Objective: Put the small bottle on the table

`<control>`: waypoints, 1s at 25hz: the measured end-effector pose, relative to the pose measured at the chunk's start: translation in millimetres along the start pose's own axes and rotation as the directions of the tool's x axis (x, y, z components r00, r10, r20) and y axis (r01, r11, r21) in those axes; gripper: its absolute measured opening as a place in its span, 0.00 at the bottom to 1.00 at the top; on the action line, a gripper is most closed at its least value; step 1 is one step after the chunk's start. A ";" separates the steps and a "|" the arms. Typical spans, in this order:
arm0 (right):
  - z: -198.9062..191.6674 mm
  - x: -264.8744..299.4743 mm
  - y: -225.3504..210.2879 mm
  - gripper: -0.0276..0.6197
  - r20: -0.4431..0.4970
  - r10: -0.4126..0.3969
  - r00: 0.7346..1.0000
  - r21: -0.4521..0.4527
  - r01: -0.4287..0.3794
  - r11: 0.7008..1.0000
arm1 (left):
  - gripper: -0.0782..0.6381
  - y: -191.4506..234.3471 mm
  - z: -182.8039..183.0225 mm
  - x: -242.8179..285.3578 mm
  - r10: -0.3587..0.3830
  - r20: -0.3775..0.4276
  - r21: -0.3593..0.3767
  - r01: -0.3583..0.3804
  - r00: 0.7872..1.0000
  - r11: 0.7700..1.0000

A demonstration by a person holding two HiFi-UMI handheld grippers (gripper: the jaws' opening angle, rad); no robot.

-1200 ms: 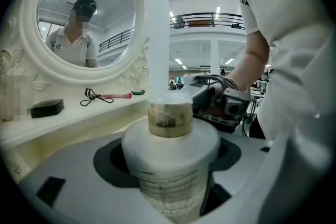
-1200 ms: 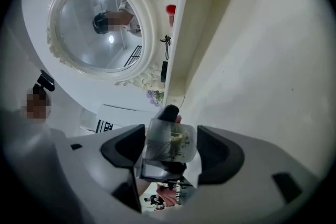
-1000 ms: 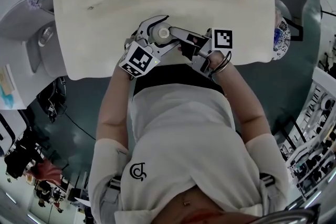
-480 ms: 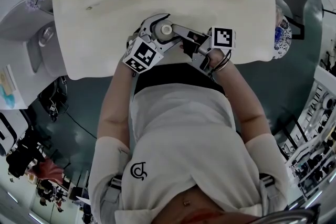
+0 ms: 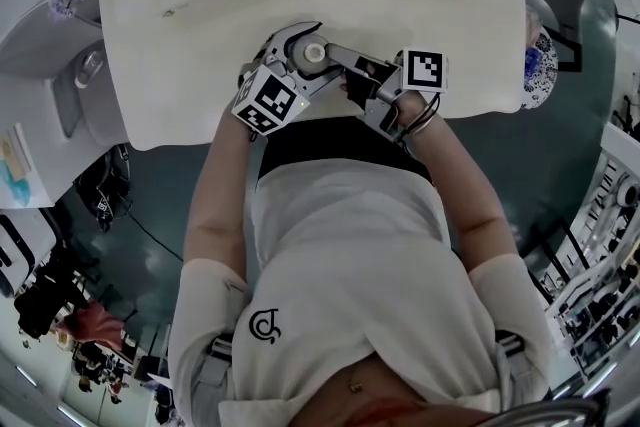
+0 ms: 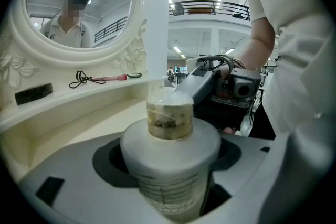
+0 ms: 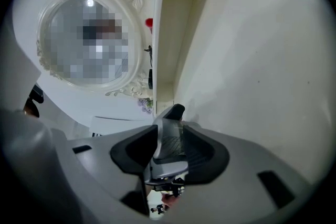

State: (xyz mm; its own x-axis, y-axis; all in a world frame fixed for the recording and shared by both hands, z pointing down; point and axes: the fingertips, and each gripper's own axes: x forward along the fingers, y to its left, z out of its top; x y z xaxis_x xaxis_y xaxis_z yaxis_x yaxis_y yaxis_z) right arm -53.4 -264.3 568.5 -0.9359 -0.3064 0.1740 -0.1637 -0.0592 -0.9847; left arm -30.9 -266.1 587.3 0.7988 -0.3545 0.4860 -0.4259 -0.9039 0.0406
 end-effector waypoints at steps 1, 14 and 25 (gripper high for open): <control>-0.1 0.2 -0.5 0.29 0.003 0.000 1.000 0.007 0.000 1.000 | 0.60 0.2 -1.0 -0.3 -0.003 -0.009 -0.008 0.003 1.000 1.000; -9.4 7.2 -2.3 0.28 0.003 -0.057 0.998 -0.024 0.057 0.998 | 0.62 2.0 0.8 -21.7 0.059 0.016 -0.092 -0.058 0.998 0.994; -0.2 -6.1 63.1 0.05 0.185 0.027 0.982 -0.219 0.014 0.976 | 0.45 3.1 54.7 -72.0 0.190 0.144 -0.071 -0.181 0.971 0.981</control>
State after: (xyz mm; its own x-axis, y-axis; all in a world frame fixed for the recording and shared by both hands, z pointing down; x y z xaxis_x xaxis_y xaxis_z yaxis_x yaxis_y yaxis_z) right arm -58.0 -266.0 505.3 -0.8661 -0.4783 0.1454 -0.2416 0.1458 -0.9594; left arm -66.6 -256.5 504.7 0.7562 -0.5501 0.3544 -0.5924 -0.8055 0.0136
